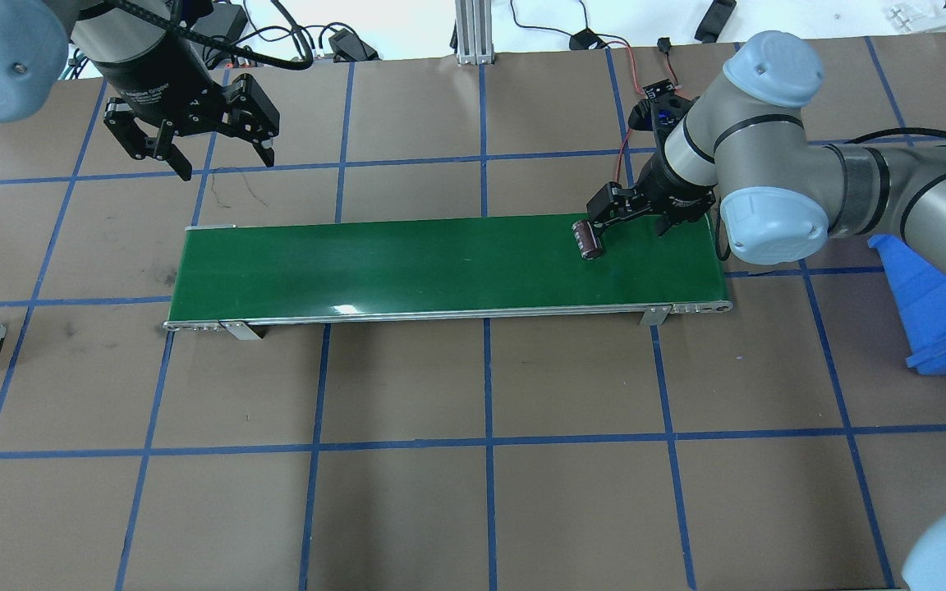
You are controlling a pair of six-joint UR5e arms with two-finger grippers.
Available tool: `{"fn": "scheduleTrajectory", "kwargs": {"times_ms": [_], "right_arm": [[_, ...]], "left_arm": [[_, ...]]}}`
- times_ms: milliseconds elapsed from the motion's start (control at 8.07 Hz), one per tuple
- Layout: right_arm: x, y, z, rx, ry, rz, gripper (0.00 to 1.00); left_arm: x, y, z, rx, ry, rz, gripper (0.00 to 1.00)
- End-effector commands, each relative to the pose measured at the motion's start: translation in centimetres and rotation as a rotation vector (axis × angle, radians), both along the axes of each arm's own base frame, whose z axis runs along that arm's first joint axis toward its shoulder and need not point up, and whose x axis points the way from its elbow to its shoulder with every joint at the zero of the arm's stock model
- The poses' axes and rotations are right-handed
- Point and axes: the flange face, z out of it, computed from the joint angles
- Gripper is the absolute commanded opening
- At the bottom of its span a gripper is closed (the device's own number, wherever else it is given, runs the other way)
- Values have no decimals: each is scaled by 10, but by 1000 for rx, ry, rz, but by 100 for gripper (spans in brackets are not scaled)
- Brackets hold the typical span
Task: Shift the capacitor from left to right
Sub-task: 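Close the right gripper on the capacitor at the belt's end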
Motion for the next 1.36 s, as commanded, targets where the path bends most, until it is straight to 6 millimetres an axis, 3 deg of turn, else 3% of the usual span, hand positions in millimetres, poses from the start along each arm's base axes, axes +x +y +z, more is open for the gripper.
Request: {"fn": "scheduleTrajectory", "kwargs": {"times_ms": [0, 248, 372, 495, 743, 867, 1239], "right_arm": [[0, -2, -9, 7, 4, 6, 97], [-3, -9, -20, -9, 7, 8, 94], [-5, -10, -21, -7, 13, 6, 80], [-5, -10, -26, 0, 14, 8, 60], [-12, -10, -25, 9, 23, -5, 11], [-14, -7, -24, 34, 32, -7, 0], [-18, -4, -2, 34, 55, -11, 0]], "left_arm": [[0, 0, 0, 0, 1, 1, 100], [0, 0, -1, 1, 2, 1, 100], [0, 0, -1, 3, 2, 1, 100], [0, 0, -1, 3, 2, 1, 100], [0, 0, -1, 3, 2, 1, 100], [0, 0, -2, 4, 2, 1, 100], [-1, 1, -2, 4, 2, -2, 100]]}}
